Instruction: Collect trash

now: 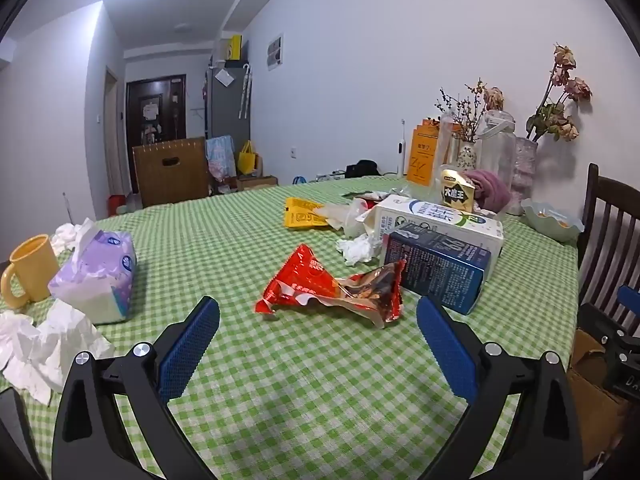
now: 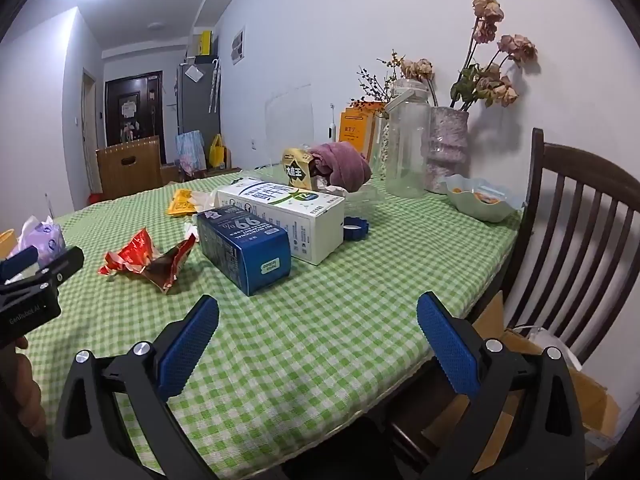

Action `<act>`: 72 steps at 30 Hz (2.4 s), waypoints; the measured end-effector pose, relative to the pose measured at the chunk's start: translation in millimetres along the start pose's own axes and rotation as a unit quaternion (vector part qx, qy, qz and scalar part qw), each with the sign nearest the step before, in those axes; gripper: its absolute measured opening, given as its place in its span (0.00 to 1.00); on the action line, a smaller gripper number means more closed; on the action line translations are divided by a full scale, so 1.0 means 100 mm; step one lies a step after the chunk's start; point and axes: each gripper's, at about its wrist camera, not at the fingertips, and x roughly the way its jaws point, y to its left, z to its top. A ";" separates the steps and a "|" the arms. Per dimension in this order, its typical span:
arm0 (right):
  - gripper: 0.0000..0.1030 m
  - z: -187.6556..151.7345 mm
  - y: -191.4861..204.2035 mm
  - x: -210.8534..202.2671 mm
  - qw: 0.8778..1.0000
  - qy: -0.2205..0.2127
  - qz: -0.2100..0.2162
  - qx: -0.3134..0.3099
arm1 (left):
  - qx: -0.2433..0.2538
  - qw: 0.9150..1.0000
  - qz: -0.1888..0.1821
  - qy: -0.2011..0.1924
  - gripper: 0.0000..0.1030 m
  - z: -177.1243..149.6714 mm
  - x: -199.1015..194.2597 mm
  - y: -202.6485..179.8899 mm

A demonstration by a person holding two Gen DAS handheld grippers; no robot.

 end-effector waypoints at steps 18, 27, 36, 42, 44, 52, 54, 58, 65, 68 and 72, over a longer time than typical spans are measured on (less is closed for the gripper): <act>0.93 0.00 -0.01 0.00 1.000 -0.005 0.007 0.006 | -0.018 1.000 0.002 -0.004 0.93 0.02 -0.02 0.06; 0.93 -0.02 -0.01 0.00 1.000 -0.003 0.006 0.006 | -0.018 1.000 0.002 -0.004 0.93 0.00 -0.02 0.03; 0.93 -0.04 -0.02 0.00 1.000 -0.004 0.008 0.005 | -0.018 1.000 0.002 -0.004 0.93 0.00 -0.02 0.04; 0.93 -0.04 -0.05 -0.02 0.999 -0.005 0.036 0.022 | -0.018 1.000 0.002 -0.004 0.93 0.00 -0.03 0.04; 0.93 -0.05 -0.04 -0.01 0.999 -0.002 0.033 0.015 | -0.018 1.000 0.002 -0.003 0.93 0.00 -0.03 0.04; 0.93 -0.04 -0.03 -0.03 0.999 -0.004 0.033 0.012 | -0.018 1.000 0.002 -0.003 0.93 -0.01 -0.03 0.04; 0.93 -0.04 -0.03 -0.03 0.999 -0.004 0.035 0.011 | -0.018 1.000 0.002 -0.004 0.93 -0.01 -0.03 0.04; 0.93 -0.04 -0.03 -0.03 0.999 -0.004 0.038 0.010 | -0.018 1.000 0.002 -0.003 0.93 0.00 -0.02 0.04; 0.93 -0.03 -0.05 -0.02 0.999 -0.002 0.033 0.013 | -0.019 1.000 0.002 -0.003 0.93 -0.01 -0.02 0.04; 0.93 -0.04 -0.05 -0.02 1.000 -0.006 0.023 0.012 | -0.019 1.000 0.002 -0.003 0.93 -0.01 -0.02 0.05; 0.93 -0.04 -0.04 -0.02 1.000 -0.008 0.019 0.008 | -0.019 1.000 0.002 -0.002 0.93 -0.01 -0.02 0.05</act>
